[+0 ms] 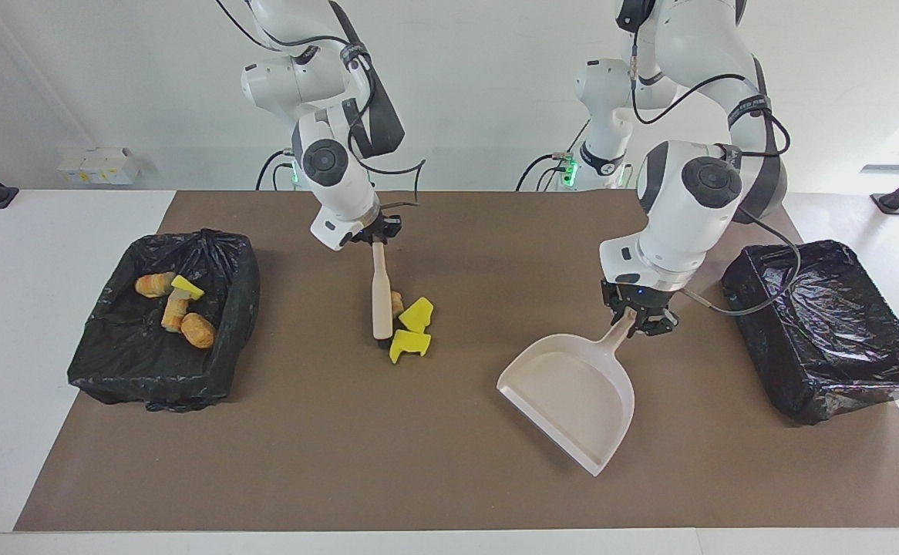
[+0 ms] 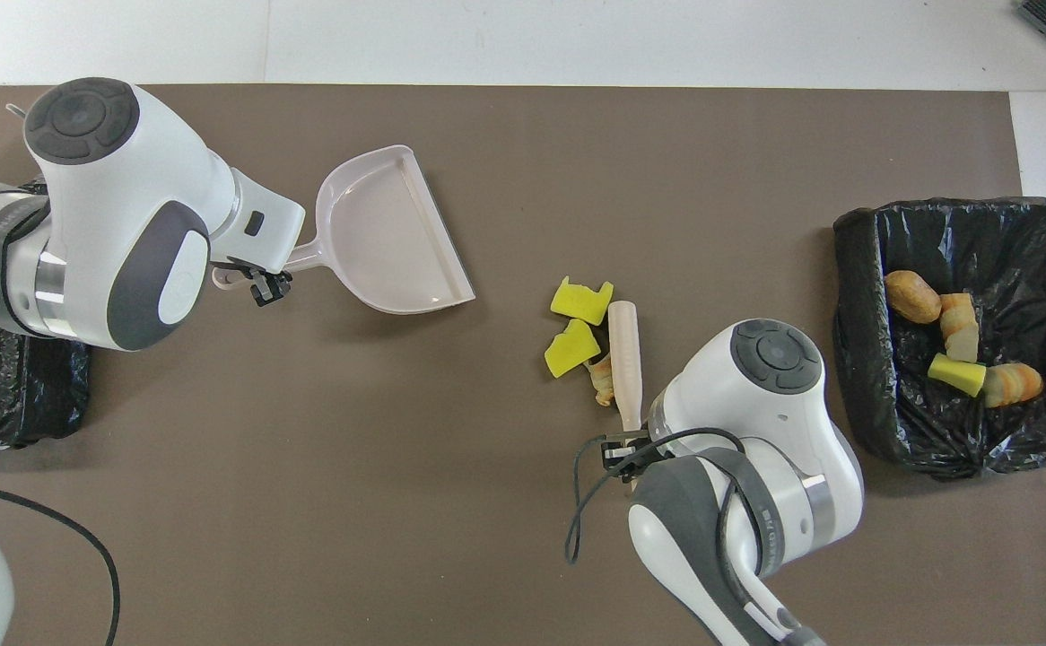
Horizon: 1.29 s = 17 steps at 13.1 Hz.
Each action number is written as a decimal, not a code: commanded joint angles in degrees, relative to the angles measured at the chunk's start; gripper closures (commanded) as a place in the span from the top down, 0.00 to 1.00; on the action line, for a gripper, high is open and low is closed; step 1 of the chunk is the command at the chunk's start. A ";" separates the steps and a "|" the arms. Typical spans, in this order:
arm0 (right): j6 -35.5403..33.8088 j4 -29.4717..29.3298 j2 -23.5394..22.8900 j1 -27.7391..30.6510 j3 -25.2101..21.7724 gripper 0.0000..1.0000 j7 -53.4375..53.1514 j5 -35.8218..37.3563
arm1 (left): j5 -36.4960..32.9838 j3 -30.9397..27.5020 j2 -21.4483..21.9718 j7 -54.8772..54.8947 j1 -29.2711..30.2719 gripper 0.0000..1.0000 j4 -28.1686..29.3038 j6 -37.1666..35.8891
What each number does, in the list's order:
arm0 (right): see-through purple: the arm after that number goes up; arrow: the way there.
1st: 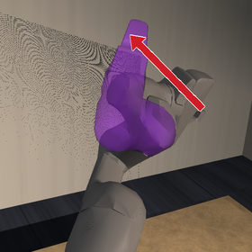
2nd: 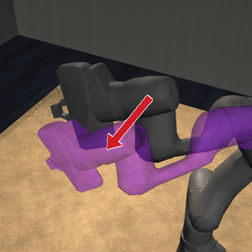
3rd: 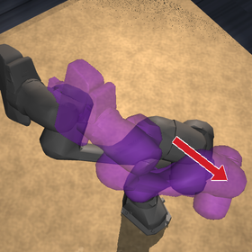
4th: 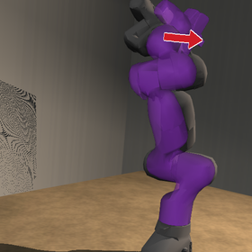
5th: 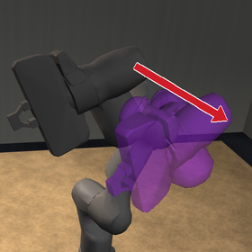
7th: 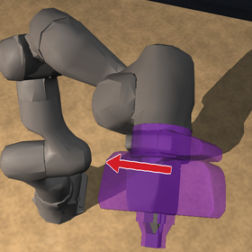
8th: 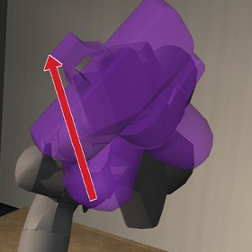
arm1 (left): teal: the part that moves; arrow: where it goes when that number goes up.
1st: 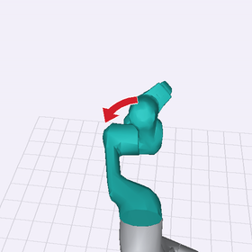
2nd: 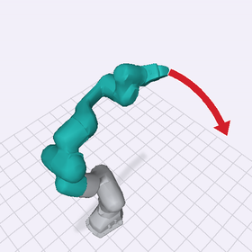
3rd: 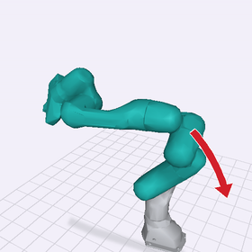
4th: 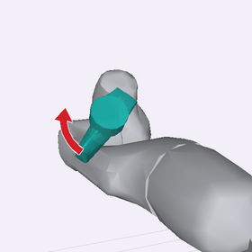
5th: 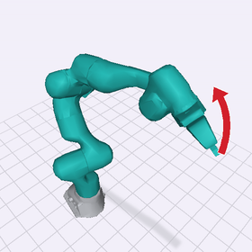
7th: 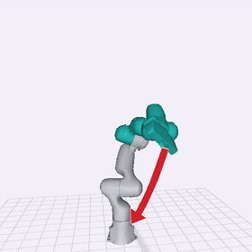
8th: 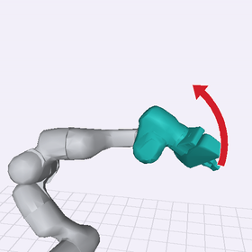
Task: Sweep and dump trash in bin
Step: 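Brush the sponge pieces into the dustpan with the right gripper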
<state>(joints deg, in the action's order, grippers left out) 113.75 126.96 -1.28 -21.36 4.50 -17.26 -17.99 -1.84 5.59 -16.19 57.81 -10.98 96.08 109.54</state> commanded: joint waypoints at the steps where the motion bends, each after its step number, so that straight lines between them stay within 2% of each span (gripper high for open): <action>1: 2.86 0.22 -3.19 -2.09 0.34 0.00 -2.15 -6.16 | -0.10 -0.05 5.54 8.08 -2.45 0.00 8.05 0.23; 3: 7.08 0.22 -4.25 -5.26 0.43 0.00 -6.10 -8.98 | -0.01 0.30 5.82 15.12 -2.82 0.00 10.43 2.59; 6: 9.99 -0.22 -6.18 -7.46 0.43 0.00 -5.68 -14.26 | 0.08 0.38 5.73 14.71 -4.40 0.00 10.61 2.78; 11: 9.29 -4.17 -6.98 -11.95 0.43 0.00 -5.51 -24.45 | 2.44 0.47 5.55 14.18 -4.40 0.00 12.72 4.18; 13: 9.21 -6.27 -7.59 -12.13 0.60 0.00 -4.98 -25.96 | 2.80 0.56 5.64 14.35 -4.75 0.00 13.51 5.85; 14: 7.99 -7.59 -7.25 -12.04 0.60 0.00 -5.59 -25.17 | 3.15 0.56 5.64 14.35 -5.45 0.00 13.52 6.12; 15: 3.71 -8.64 -6.46 -12.04 0.17 0.00 -5.59 -23.34 | 4.20 0.56 5.64 14.53 -5.46 0.00 13.43 6.30; 17: -6.92 -12.15 -4.79 -10.64 -0.19 0.00 -5.50 -9.07 | 6.22 0.56 5.55 15.23 -5.37 0.00 13.34 6.38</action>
<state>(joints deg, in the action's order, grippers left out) 113.43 117.76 -7.15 -33.30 4.39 -22.83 -34.62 2.01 6.57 -12.16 71.75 -15.52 107.04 113.98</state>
